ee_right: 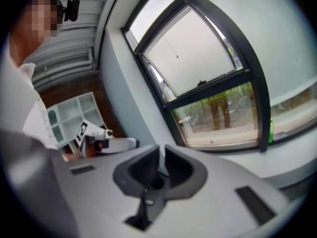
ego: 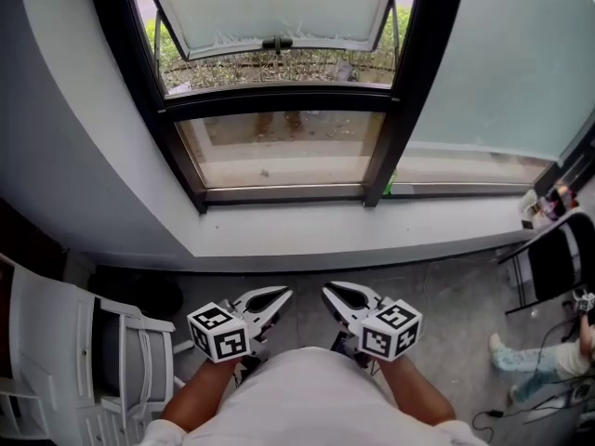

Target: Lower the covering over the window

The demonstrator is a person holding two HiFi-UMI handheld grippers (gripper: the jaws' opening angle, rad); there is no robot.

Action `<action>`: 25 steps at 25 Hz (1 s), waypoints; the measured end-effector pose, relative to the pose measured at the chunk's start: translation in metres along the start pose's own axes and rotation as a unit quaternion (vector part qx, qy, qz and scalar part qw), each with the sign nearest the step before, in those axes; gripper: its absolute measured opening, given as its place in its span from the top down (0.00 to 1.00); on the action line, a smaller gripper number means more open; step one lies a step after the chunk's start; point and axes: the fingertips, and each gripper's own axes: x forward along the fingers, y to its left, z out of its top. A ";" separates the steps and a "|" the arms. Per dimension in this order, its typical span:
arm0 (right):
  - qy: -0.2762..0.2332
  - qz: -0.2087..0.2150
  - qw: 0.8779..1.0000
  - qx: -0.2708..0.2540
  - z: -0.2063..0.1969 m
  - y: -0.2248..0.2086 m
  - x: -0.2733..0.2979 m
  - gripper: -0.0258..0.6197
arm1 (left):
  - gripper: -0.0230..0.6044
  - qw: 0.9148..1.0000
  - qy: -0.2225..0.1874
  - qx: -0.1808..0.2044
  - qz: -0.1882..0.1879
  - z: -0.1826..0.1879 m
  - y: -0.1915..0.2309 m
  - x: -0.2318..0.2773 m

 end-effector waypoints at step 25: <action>-0.018 -0.032 0.997 -0.062 0.076 -0.071 0.103 0.83 | 0.94 0.998 -0.014 0.038 0.042 0.085 0.103 0.035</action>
